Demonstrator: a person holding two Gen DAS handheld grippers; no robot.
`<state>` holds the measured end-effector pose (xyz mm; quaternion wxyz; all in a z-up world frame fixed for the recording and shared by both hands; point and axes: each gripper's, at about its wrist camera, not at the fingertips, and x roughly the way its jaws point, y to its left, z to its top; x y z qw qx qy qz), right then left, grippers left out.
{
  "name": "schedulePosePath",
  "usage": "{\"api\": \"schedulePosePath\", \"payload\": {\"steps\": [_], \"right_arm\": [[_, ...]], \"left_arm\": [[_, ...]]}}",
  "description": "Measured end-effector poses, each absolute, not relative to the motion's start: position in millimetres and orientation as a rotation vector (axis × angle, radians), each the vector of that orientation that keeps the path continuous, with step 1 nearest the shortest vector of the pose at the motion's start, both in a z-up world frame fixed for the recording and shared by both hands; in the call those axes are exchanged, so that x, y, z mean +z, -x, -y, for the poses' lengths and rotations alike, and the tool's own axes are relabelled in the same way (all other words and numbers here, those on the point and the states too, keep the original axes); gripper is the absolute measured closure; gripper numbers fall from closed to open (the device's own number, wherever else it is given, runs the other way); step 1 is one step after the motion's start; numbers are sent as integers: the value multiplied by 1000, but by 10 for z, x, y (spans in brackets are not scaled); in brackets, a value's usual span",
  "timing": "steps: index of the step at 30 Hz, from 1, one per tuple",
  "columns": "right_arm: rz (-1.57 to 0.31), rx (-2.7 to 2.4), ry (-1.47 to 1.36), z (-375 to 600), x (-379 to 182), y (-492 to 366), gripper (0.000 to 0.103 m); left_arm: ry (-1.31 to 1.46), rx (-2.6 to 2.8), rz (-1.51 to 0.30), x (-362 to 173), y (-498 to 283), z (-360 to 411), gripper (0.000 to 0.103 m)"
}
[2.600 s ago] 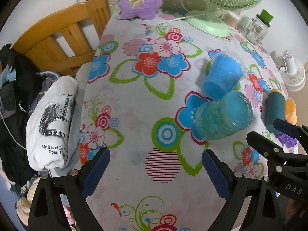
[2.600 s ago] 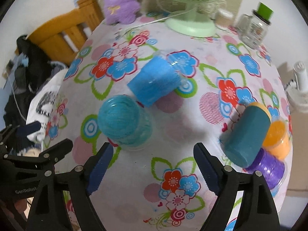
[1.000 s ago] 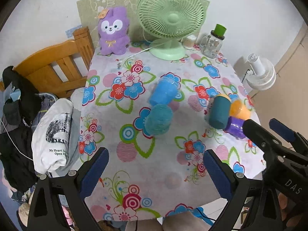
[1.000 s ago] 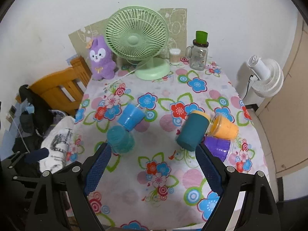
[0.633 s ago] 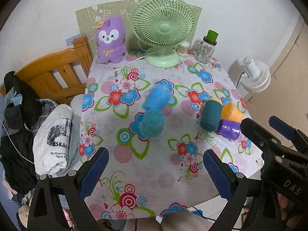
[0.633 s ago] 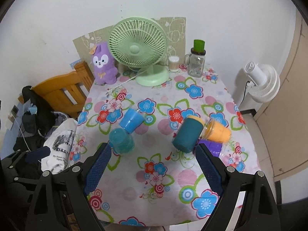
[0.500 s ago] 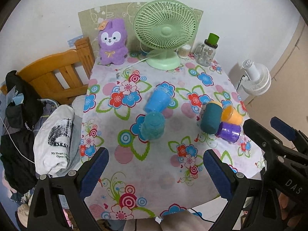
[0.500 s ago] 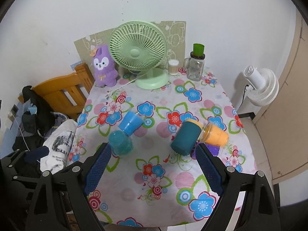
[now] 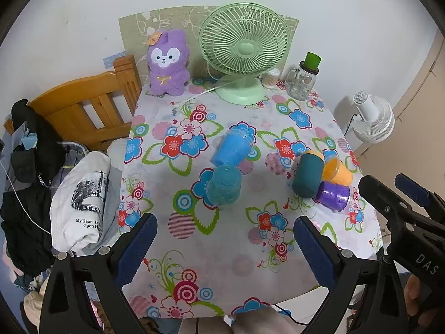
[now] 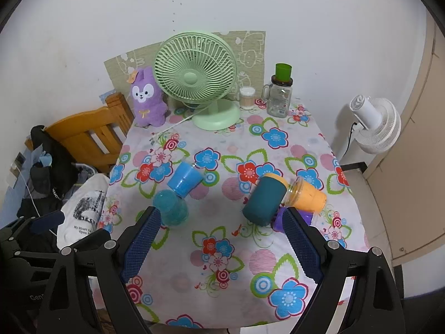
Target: Flip cup upside down
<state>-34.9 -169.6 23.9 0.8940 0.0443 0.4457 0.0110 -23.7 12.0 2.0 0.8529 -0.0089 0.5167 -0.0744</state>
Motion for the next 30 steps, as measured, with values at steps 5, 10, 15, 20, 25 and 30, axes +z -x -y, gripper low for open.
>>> {"api": "schedulePosePath", "payload": {"steps": [5, 10, 15, 20, 25, 30], "right_arm": [[-928, 16, -92, 1700, 236, 332, 12], [-938, 13, -76, 1686, 226, 313, 12], [-946, 12, -73, 1672, 207, 302, 12], [-949, 11, -71, 1668, 195, 296, 12], [-964, 10, -70, 1671, 142, 271, 12], [-984, 6, -73, 1657, 55, 218, 12]], "left_arm": [[19, -158, -1086, 23, 231, -116, 3], [29, -160, -1085, 33, 222, -126, 3], [27, -158, -1087, 32, 198, -125, 2], [28, -159, -1086, 26, 193, -129, 2], [29, -155, -1099, -14, 168, -131, 2], [30, -149, -1123, -130, 92, -150, 0]]}}
